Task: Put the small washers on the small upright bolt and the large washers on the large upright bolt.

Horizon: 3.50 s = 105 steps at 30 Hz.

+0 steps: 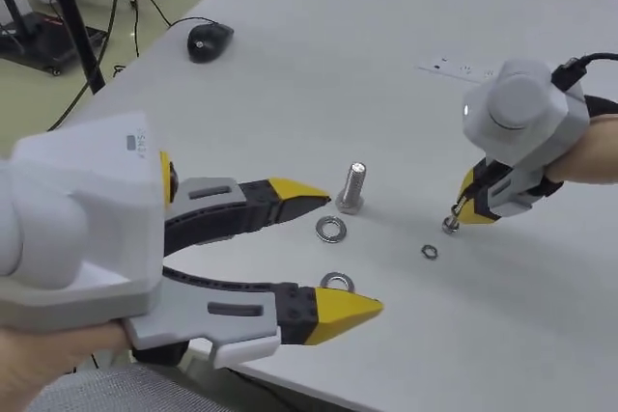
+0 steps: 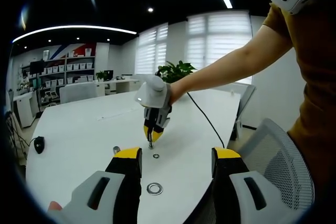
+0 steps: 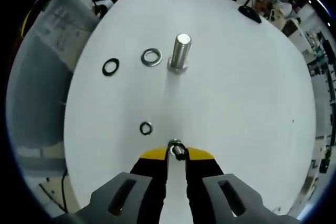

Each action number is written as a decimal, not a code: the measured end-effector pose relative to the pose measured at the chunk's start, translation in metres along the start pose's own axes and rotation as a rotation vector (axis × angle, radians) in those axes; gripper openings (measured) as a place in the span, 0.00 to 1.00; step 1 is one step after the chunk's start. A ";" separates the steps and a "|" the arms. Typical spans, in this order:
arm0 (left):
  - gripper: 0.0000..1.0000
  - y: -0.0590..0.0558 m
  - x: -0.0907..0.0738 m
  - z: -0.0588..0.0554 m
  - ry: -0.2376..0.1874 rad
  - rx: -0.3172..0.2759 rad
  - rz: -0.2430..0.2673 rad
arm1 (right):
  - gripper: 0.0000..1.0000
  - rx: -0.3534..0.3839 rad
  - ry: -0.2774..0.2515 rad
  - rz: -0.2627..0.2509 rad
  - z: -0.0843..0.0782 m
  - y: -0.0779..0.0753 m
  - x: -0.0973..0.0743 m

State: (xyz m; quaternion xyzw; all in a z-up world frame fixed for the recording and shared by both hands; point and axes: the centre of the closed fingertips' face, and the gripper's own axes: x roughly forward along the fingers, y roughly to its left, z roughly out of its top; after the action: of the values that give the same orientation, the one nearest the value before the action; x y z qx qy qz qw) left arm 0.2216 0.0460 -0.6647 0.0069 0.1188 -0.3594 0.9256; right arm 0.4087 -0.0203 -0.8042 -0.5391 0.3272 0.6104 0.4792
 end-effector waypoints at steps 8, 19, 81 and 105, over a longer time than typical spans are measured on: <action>0.52 0.003 0.001 -0.003 0.001 -0.015 0.003 | 0.13 0.003 0.001 0.019 -0.004 0.002 0.013; 0.52 0.005 0.000 -0.005 0.003 -0.023 0.008 | 0.15 0.019 -0.026 0.018 0.000 0.001 0.008; 0.52 -0.006 -0.014 0.007 -0.028 0.015 0.022 | 0.16 0.142 -0.030 0.067 0.021 0.045 0.018; 0.52 -0.011 -0.013 0.010 -0.030 0.030 0.019 | 0.12 0.159 -0.030 0.042 -0.004 0.049 -0.011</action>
State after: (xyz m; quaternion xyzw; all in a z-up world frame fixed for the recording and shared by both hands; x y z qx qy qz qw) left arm 0.2075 0.0458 -0.6513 0.0168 0.0995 -0.3523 0.9304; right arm 0.3634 -0.0427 -0.8003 -0.4833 0.3788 0.6002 0.5126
